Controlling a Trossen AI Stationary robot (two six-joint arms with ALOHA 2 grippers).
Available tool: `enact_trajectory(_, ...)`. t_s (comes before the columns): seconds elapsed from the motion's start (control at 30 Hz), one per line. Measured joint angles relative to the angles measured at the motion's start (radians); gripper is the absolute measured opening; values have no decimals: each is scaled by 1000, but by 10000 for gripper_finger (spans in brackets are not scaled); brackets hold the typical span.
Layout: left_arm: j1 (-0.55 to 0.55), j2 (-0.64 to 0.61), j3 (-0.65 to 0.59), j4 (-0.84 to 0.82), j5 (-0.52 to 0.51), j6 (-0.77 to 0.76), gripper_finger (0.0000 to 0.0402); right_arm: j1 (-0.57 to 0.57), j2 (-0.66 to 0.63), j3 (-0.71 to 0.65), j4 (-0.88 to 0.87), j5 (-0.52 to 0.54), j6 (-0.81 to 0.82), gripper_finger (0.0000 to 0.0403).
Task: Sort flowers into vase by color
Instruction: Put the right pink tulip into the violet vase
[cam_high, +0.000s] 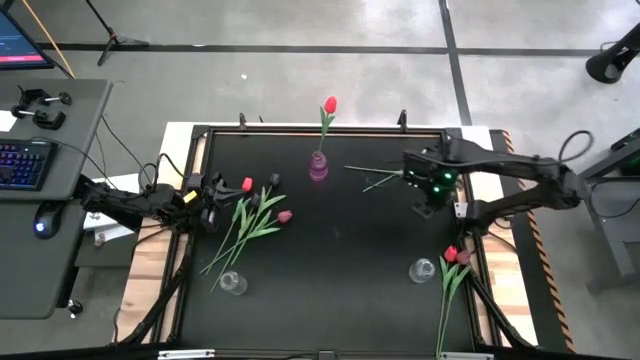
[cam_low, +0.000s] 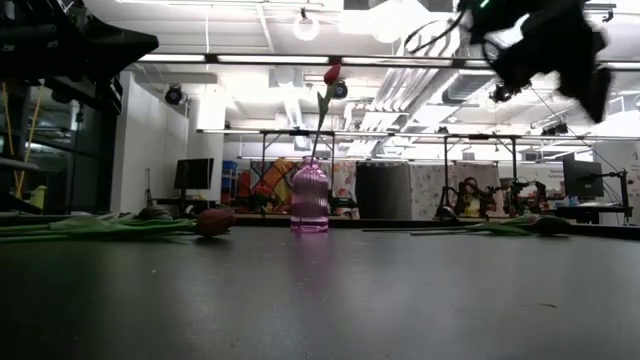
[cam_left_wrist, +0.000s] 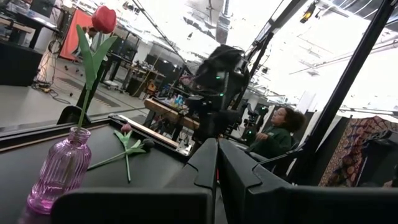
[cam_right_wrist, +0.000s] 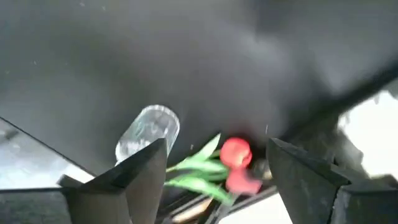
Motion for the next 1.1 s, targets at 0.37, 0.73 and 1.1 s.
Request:
enact_trajectory(0.37, 0, 0, 0, 0, 0, 0, 1, 334, -252, 0, -41, -93, 857, 260)
enact_trajectory(0.73, 0, 0, 0, 0, 0, 0, 1, 648, -232, 0, 24, -111, 1019, 260)
enact_trajectory(1.1, 0, 0, 0, 0, 0, 0, 1, 994, -221, -224, 559, -83, 1174, 260)
